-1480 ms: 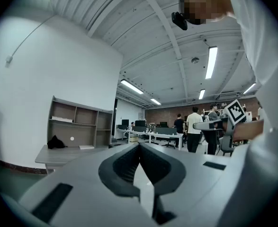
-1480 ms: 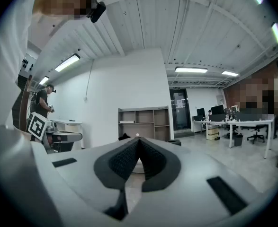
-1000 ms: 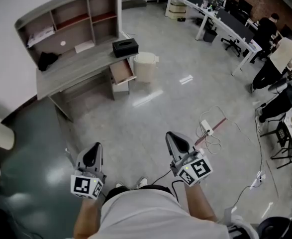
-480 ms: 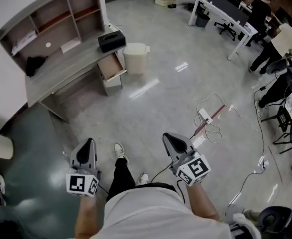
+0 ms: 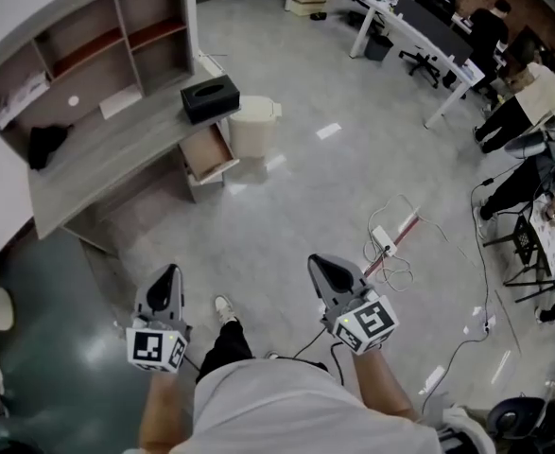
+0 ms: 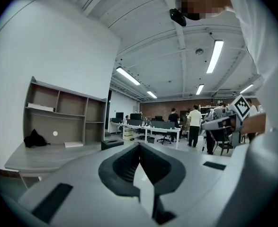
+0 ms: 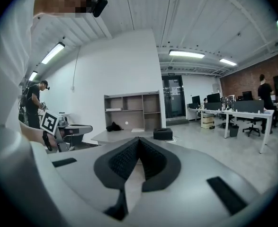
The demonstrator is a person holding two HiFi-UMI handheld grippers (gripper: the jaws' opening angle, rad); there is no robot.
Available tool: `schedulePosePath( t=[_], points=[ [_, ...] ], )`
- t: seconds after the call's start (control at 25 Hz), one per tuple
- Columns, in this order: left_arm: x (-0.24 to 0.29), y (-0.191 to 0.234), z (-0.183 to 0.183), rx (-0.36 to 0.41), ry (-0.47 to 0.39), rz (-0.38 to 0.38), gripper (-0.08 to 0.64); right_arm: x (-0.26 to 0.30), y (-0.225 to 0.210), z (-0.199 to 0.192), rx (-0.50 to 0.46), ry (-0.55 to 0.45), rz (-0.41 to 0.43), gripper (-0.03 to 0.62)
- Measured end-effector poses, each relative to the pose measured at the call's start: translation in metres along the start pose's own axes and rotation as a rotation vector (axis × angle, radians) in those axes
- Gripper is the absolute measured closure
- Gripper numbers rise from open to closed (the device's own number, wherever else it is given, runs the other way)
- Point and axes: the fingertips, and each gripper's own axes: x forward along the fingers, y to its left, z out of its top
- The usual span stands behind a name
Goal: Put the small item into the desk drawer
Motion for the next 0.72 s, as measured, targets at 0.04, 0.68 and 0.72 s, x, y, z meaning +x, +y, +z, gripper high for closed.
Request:
schedulePosePath(
  t=[0.04, 0.68, 0.72],
  points=[
    [0.012, 0.018, 0.003, -0.009, 0.000, 0.004, 0.541, 0.018, -0.002, 0.009, -0.006, -0.001, -0.003, 0.571],
    [0.144, 0.103, 0.008, -0.017, 0.022, -0.138, 0.541, 0.163, -0.036, 0.043, -0.017, 0.079, -0.060, 0.570],
    [0.150, 0.099, 0.006, -0.022, 0.030, -0.145, 0.541, 0.166, -0.043, 0.041, -0.011, 0.079, -0.067, 0.570]
  ],
)
